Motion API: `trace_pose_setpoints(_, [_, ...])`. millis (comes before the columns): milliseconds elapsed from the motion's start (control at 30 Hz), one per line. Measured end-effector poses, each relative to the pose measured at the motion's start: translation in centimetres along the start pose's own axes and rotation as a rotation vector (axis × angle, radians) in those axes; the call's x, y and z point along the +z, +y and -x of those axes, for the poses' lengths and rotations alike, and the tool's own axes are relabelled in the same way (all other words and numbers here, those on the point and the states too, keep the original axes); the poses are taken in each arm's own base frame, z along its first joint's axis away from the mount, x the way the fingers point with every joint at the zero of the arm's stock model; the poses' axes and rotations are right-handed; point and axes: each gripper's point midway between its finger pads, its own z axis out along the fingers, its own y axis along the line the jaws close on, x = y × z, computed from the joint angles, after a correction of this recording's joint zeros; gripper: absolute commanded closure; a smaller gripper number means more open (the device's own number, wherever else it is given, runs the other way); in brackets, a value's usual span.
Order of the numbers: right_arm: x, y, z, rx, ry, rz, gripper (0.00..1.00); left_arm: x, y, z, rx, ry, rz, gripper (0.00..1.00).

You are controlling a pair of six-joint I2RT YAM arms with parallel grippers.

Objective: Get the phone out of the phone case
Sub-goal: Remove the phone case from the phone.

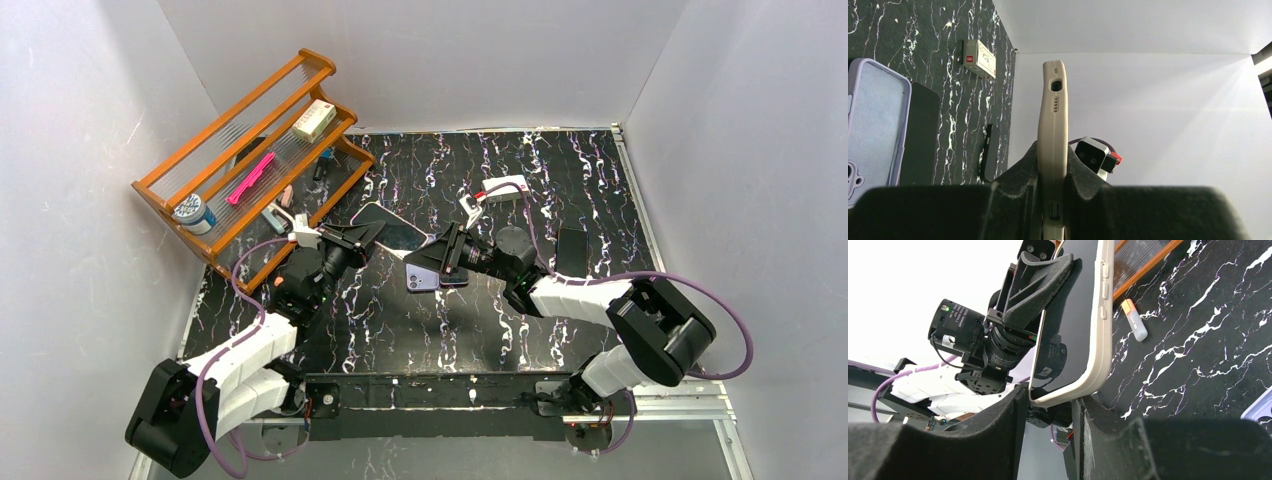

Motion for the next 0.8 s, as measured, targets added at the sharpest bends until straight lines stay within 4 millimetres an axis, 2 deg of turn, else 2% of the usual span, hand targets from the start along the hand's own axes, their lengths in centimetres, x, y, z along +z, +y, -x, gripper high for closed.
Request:
trace_pose_setpoints(100, [0.06, 0.12, 0.08, -0.002, -0.001, 0.005, 0.63, 0.01, -0.12, 0.07, -0.004, -0.004, -0.004, 1.0])
trace_pose_setpoints(300, [0.27, 0.36, 0.3, 0.003, -0.005, 0.012, 0.83, 0.04, -0.4, 0.17, -0.012, -0.009, -0.014, 1.0])
trace_pose_setpoints(500, [0.37, 0.07, 0.39, -0.07, -0.003, 0.007, 0.98, 0.11, -0.28, 0.21, -0.03, -0.011, -0.008, 1.0])
trace_pose_setpoints(800, [0.87, -0.38, 0.86, -0.257, 0.015, -0.006, 0.99, 0.34, -0.05, 0.72, -0.074, -0.028, 0.003, 1.0])
